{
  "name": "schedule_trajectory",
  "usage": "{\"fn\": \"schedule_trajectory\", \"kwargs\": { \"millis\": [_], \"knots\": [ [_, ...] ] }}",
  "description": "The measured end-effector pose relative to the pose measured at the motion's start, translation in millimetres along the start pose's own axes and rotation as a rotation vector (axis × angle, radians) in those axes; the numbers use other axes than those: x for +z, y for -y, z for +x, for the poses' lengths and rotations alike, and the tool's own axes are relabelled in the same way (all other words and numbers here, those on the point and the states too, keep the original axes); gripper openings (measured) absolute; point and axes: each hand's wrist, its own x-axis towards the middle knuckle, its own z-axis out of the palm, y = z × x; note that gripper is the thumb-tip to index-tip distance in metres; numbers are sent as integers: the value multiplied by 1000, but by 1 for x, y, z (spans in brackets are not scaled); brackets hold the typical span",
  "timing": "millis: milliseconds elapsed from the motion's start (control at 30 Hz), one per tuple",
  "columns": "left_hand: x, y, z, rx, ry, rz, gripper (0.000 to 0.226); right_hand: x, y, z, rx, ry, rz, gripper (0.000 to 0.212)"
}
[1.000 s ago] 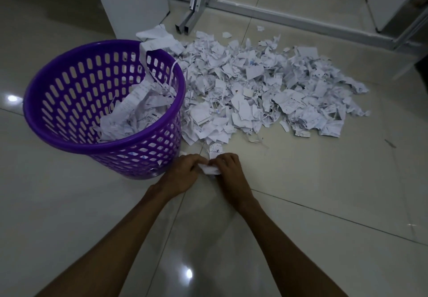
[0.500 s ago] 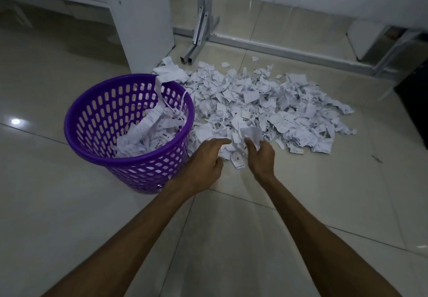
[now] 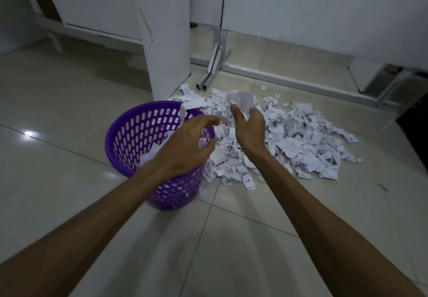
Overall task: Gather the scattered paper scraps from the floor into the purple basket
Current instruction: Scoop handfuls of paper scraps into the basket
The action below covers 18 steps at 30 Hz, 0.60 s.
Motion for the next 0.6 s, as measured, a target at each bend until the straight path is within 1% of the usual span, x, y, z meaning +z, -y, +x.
{"fn": "schedule_trajectory", "kwargs": {
  "millis": [33, 167, 200, 267, 367, 467, 533, 600],
  "knots": [
    [-14, 10, -3, -38, -10, 25, 45, 9, 7, -2, -9, 18, -3, 36],
    [-53, 52, -30, -220, -79, 160, 44, 40, 17, -12, -52, 118, -63, 47],
    [-60, 61, -38, -265, -98, 175, 43, 48, 19, -15, -78, 142, -90, 47],
    [-69, 72, -48, -319, -157, 147, 39, 62, 22, -21, -161, 176, -138, 38],
    [-70, 78, -47, -336, -261, 79, 34, 79, 25, -28, -239, 232, -190, 30],
    [-65, 80, -45, -350, -242, 69, 35, 90, 25, -27, -268, 337, -288, 25],
    [-64, 83, -42, -348, -223, 54, 36, 94, 25, -22, -257, 384, -354, 33],
    [-65, 86, -38, -347, -242, 33, 36, 95, 24, -18, -249, 396, -369, 43]
  ]
}}
